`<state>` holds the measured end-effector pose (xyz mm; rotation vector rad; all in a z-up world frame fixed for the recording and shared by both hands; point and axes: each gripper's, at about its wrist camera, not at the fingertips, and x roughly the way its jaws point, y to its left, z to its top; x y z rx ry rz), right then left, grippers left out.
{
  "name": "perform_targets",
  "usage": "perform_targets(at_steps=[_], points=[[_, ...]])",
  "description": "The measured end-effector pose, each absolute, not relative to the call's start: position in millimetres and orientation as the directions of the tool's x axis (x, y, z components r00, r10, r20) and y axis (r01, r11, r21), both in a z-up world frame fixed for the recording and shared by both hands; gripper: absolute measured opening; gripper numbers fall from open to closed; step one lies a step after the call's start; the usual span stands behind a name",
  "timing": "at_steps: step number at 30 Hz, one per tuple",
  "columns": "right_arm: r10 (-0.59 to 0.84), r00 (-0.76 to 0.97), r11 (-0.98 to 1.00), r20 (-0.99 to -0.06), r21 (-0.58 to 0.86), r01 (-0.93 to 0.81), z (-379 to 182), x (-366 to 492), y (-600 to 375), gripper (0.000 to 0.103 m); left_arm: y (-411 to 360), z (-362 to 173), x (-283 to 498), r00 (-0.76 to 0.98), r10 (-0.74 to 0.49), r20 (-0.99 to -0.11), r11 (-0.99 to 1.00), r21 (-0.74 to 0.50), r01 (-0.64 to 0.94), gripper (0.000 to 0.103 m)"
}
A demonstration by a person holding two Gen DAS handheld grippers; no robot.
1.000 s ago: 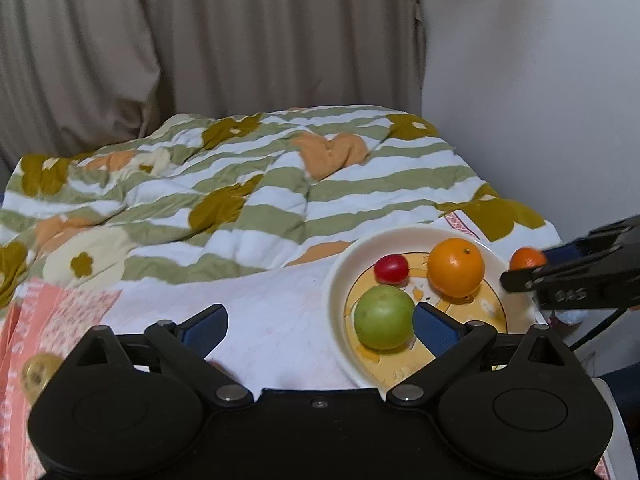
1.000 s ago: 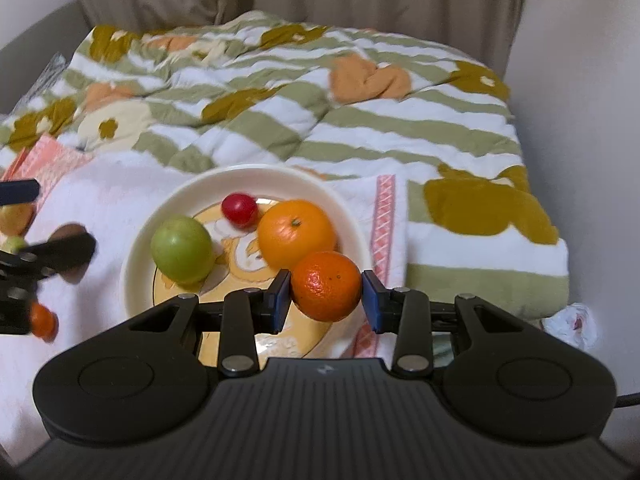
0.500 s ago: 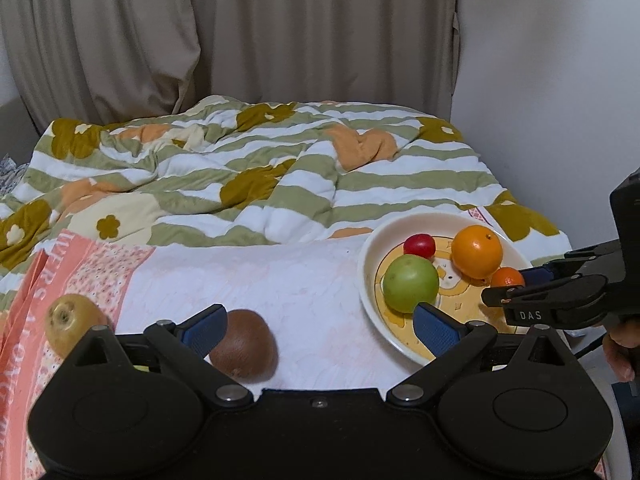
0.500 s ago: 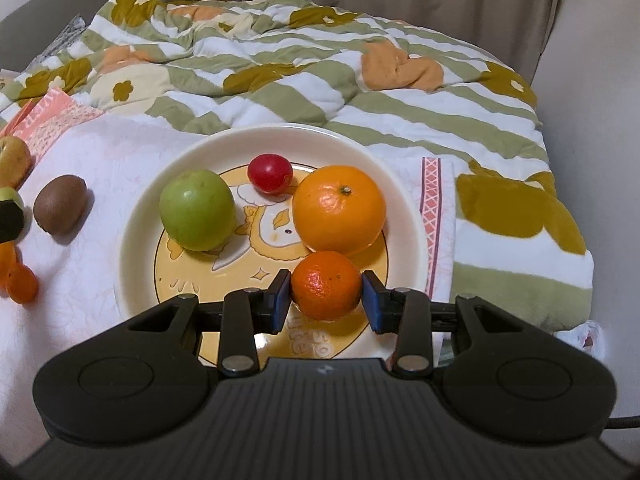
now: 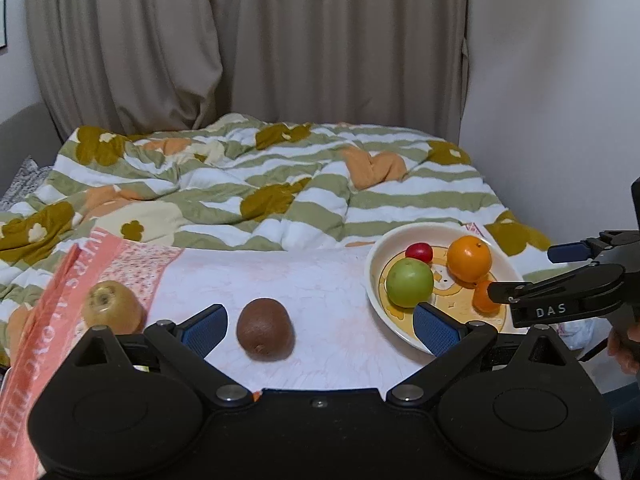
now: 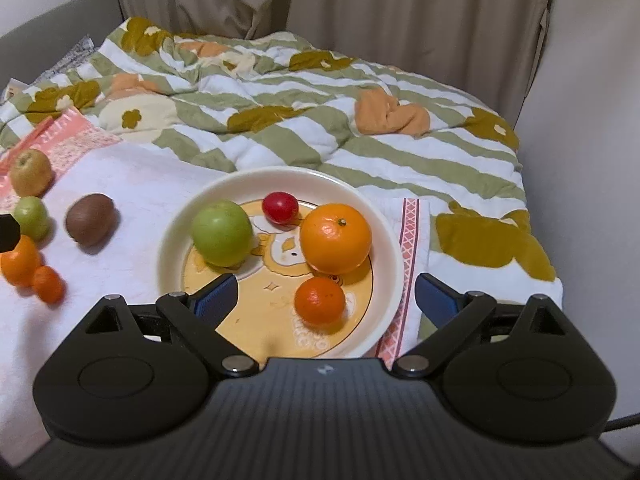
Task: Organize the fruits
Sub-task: 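Withdraw both tools and close the left tool on a large orange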
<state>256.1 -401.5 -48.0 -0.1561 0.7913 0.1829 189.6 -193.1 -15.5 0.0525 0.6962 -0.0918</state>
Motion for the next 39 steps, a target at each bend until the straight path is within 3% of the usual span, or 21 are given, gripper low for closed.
perform_targets(at_steps=[18, 39], points=[[0.170, 0.712, 0.977, -0.682, 0.021, -0.214, 6, 162, -379, 0.103, -144, 8, 99, 0.801, 0.062, -0.596, 0.998, 0.063, -0.031, 0.101], [0.032, 0.706, 0.999, -0.708, 0.011, -0.034, -73, 131, -299, 0.103, -77, -90, 143, 0.781, -0.030, -0.623, 0.991, 0.085, 0.106, 0.101]])
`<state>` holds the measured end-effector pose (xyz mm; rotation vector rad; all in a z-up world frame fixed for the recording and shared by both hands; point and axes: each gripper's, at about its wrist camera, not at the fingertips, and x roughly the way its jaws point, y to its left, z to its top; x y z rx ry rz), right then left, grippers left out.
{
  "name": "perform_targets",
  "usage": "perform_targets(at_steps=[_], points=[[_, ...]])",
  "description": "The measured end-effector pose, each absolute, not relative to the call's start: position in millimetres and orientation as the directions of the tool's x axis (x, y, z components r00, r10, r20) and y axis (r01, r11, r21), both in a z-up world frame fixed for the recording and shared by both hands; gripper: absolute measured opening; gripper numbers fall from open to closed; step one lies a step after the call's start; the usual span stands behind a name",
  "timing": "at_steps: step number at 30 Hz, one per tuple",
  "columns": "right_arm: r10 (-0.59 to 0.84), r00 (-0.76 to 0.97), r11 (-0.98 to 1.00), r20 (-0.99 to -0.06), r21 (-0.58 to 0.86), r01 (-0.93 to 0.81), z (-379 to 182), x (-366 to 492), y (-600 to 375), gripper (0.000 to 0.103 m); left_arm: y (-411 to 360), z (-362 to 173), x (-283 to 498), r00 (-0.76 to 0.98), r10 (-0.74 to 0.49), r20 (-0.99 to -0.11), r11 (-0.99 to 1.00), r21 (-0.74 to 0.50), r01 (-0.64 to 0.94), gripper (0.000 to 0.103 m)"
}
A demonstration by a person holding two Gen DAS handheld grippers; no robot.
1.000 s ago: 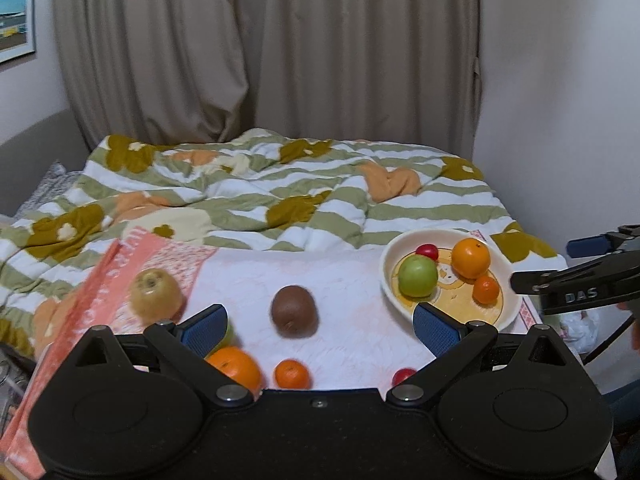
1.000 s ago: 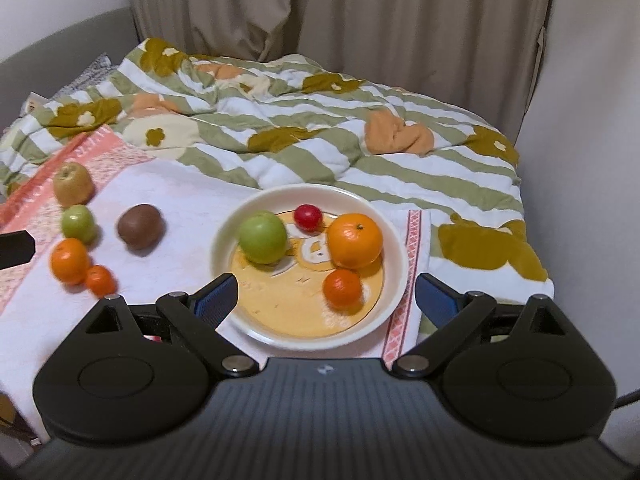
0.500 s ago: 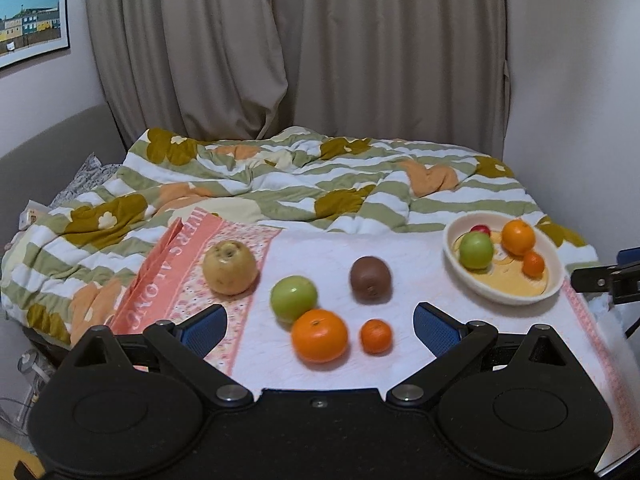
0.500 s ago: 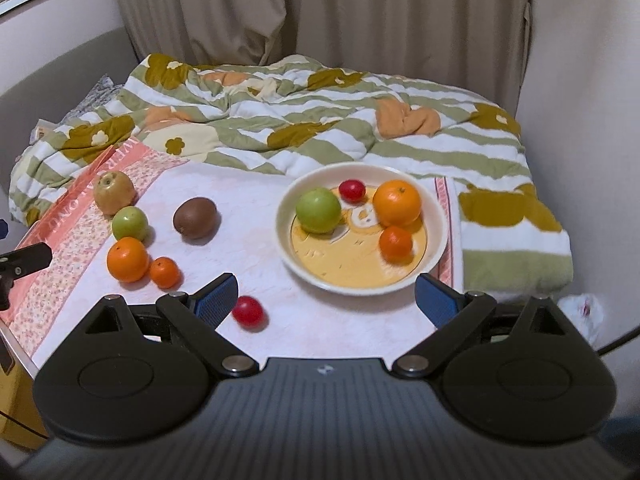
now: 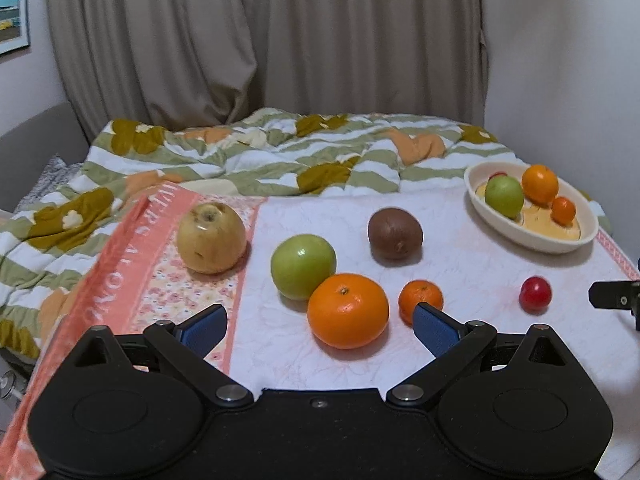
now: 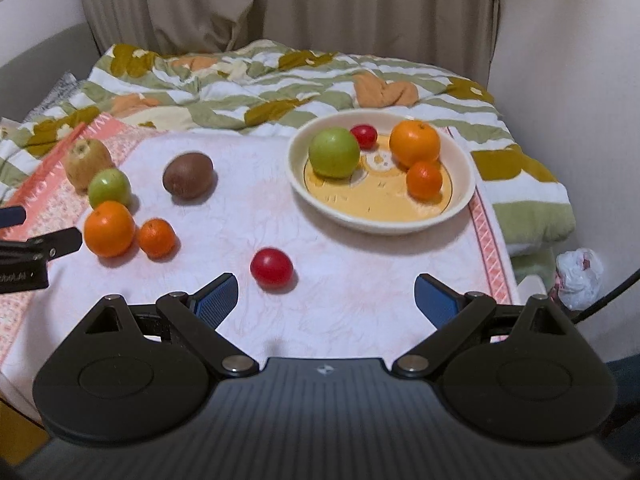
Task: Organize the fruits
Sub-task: 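Withdraw both tools and close the left tool on a large orange, then hold the large orange in the left tool while the right tool grasps the red tomato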
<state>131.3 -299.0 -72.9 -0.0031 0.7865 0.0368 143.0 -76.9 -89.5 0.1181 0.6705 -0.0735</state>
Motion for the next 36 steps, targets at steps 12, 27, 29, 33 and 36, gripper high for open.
perform_targets(at_steps=[12, 27, 29, 33, 36], points=[[-0.013, 0.656, 1.000, -0.755, -0.003, 0.017, -99, 141, -275, 0.103, -73, -110, 176, 0.719, -0.126, -0.683, 0.984, 0.004, 0.176, 0.085], [-0.004, 0.634, 1.000, -0.774, -0.002, 0.004, -108, 159, -265, 0.085, -70, -114, 184, 0.676, -0.177, -0.716, 0.977, -0.044, 0.209, 0.064], [0.002, 0.629, 1.000, -0.778, 0.002, 0.000, -110, 162, -265, 0.081, -69, -113, 181, 0.674, -0.176, -0.717, 0.976, -0.039, 0.214, 0.064], [0.006, 0.630, 1.000, -0.777, 0.002, -0.007, -113, 168, -262, 0.079, -66, -113, 176, 0.672, -0.175, -0.719, 0.976, -0.037, 0.215, 0.064], [0.009, 0.632, 1.000, -0.775, -0.002, -0.017, -114, 173, -260, 0.074, -63, -113, 173, 0.671, -0.174, -0.721, 0.977, -0.040, 0.210, 0.063]])
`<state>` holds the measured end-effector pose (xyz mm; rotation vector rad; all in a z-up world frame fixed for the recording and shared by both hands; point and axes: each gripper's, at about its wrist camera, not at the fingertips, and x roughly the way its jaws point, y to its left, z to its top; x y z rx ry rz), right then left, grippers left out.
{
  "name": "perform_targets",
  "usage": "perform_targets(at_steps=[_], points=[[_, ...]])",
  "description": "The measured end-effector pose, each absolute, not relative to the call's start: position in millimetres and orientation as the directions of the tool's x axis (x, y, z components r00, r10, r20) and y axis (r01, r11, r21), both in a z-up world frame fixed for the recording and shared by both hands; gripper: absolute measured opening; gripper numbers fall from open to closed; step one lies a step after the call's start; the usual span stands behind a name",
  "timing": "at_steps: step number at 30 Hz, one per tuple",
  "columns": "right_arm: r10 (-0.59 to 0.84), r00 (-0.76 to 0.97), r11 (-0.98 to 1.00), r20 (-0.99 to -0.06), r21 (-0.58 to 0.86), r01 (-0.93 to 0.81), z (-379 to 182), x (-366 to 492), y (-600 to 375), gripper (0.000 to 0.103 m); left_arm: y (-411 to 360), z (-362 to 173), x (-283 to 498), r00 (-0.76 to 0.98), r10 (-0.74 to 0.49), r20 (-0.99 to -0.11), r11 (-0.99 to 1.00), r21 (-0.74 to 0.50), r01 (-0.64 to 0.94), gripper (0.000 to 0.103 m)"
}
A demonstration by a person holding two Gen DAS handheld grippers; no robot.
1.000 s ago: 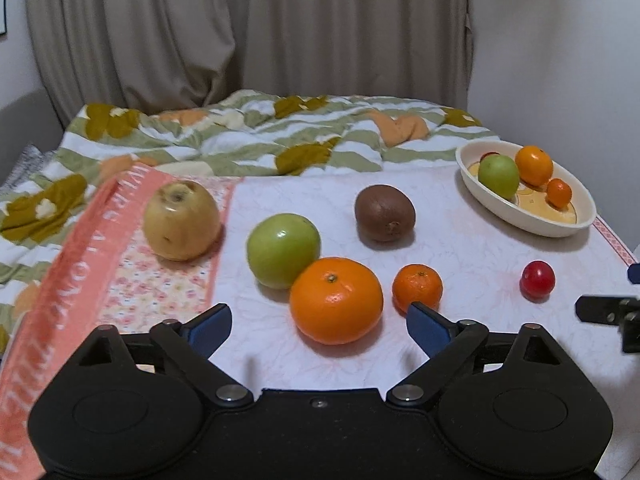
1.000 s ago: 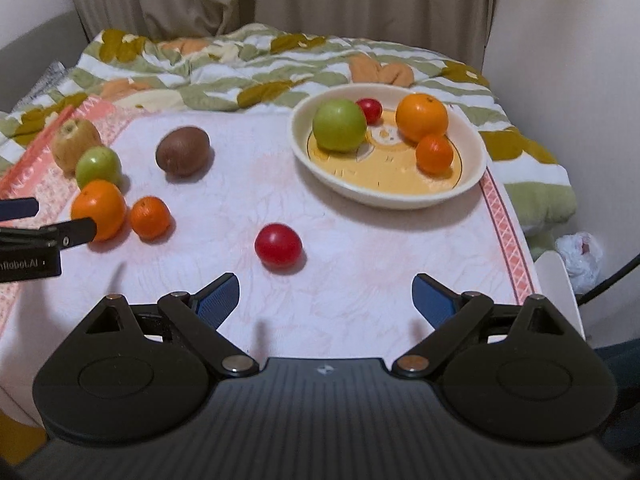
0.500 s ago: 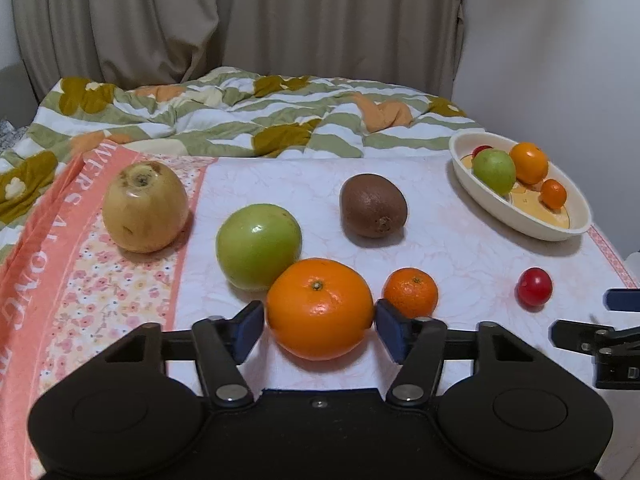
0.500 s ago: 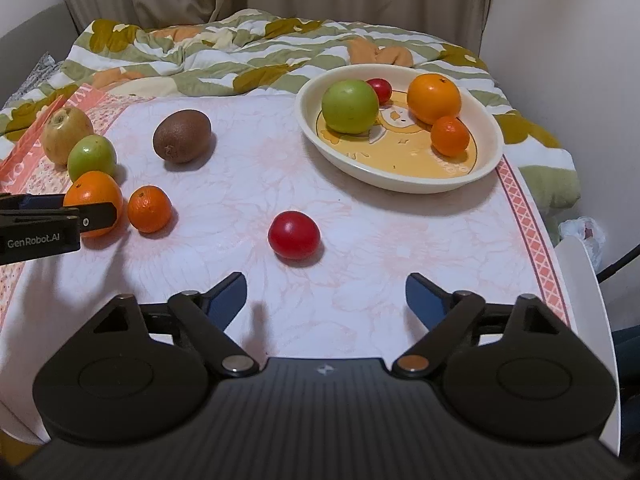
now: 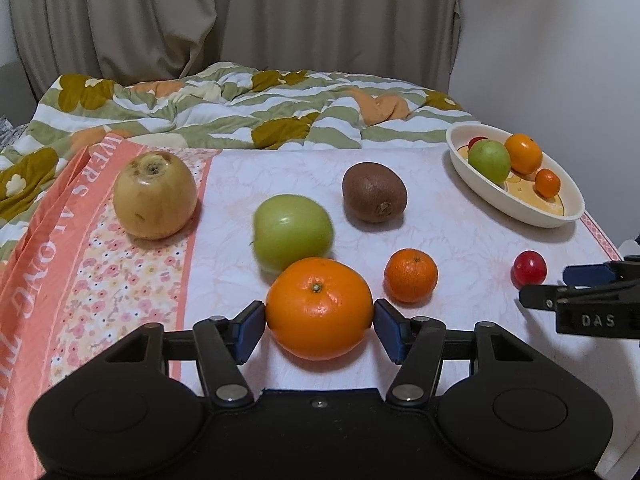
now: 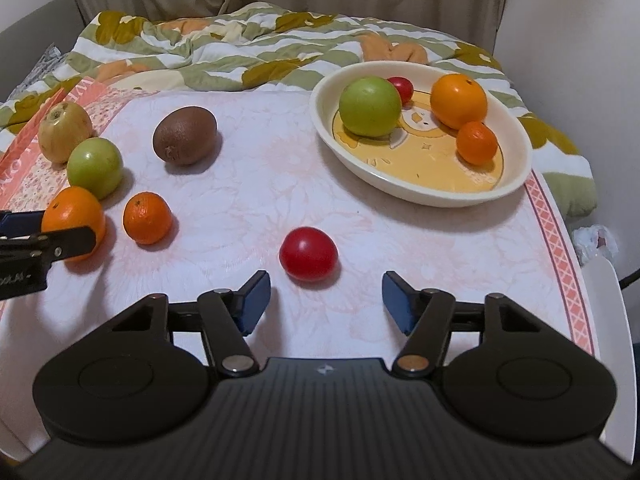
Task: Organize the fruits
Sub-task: 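Hold the large orange in the left tool while the right tool grasps the red tomato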
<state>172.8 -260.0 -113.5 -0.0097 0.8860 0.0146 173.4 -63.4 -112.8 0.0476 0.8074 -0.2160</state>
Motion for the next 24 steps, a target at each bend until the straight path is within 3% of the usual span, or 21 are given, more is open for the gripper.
perform_targets(at_steps=[5, 7, 8, 24], points=[[0.009, 0.637, 0.999, -0.770, -0.017, -0.034, -116, 181, -256, 0.068, -60, -112, 169, 0.671, -0.171, -0.722, 0.978, -0.039, 0.207, 0.063], [0.007, 0.640, 0.999, -0.769, -0.022, -0.036, -116, 183, -254, 0.061, -59, -111, 168, 0.669, -0.170, -0.723, 0.978, -0.041, 0.204, 0.063], [0.010, 0.638, 0.999, -0.770, -0.021, -0.041, -116, 185, -253, 0.048, -58, -111, 167, 0.668, -0.170, -0.724, 0.978, -0.043, 0.202, 0.063], [0.010, 0.666, 0.999, -0.746, -0.017, -0.034, -74, 170, -248, 0.047, -50, -72, 138, 0.699, -0.204, -0.686, 0.975, -0.081, 0.206, 0.063]])
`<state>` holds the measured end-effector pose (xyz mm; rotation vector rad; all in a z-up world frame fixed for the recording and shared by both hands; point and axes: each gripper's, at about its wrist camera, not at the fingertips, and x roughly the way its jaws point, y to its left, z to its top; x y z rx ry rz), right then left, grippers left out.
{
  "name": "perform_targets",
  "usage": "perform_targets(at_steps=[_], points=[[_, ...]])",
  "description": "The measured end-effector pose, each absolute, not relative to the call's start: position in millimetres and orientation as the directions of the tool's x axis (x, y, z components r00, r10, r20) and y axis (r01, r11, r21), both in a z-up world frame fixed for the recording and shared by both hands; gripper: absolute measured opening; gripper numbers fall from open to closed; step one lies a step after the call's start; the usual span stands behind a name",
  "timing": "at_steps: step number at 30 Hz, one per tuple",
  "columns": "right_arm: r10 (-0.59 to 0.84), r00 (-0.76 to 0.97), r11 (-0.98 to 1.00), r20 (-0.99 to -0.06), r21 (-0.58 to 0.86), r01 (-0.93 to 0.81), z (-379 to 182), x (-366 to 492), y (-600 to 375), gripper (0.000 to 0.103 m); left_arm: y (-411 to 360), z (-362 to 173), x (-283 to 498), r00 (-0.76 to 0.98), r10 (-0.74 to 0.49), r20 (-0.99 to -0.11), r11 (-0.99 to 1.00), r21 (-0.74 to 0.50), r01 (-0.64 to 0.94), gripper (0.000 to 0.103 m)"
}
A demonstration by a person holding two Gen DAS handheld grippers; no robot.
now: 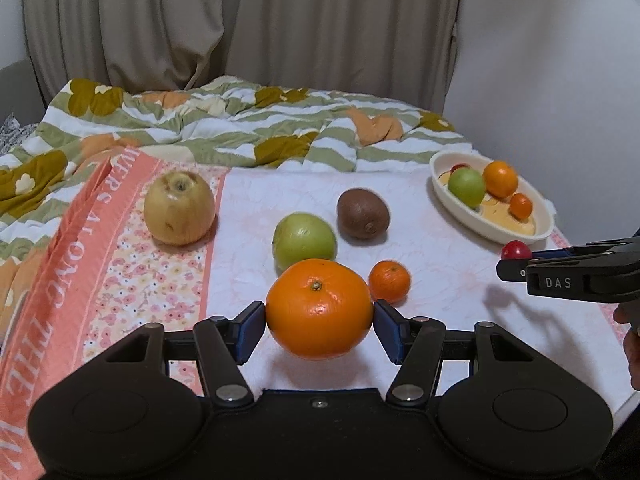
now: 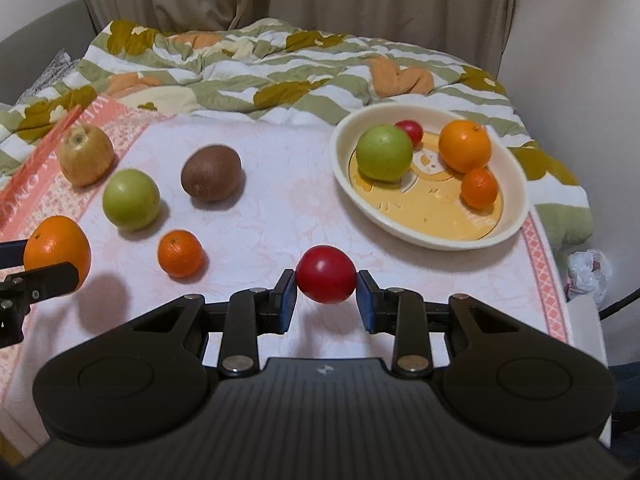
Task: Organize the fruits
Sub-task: 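Hold the large orange in the left tool while the right tool grasps the red tomato, then carry the orange in the left tool and tomato in the right tool to the bowl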
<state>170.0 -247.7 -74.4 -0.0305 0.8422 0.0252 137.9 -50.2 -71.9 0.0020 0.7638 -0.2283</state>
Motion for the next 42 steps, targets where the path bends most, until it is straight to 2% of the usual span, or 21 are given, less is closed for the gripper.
perform_targets(at_steps=[14, 27, 33, 42], points=[[-0.030, 0.715, 1.000, -0.699, -0.018, 0.024, 2, 142, -286, 0.047, -76, -7, 125, 0.758, -0.251, -0.602, 0.964, -0.081, 0.255, 0.063], [0.019, 0.745, 0.999, -0.667, -0.011, -0.035, 26, 160, -379, 0.047, -171, 22, 155, 0.808, -0.233, -0.541, 0.970, -0.074, 0.231, 0.063], [0.064, 0.743, 0.996, -0.666, 0.001, -0.085, 22, 182, -423, 0.047, -220, 21, 178, 0.812, -0.214, -0.542, 0.975, -0.068, 0.212, 0.063], [0.107, 0.718, 0.992, -0.687, 0.026, -0.123, 7, 213, -462, 0.047, -274, -2, 210, 0.770, -0.206, -0.604, 0.973, -0.044, 0.226, 0.063]])
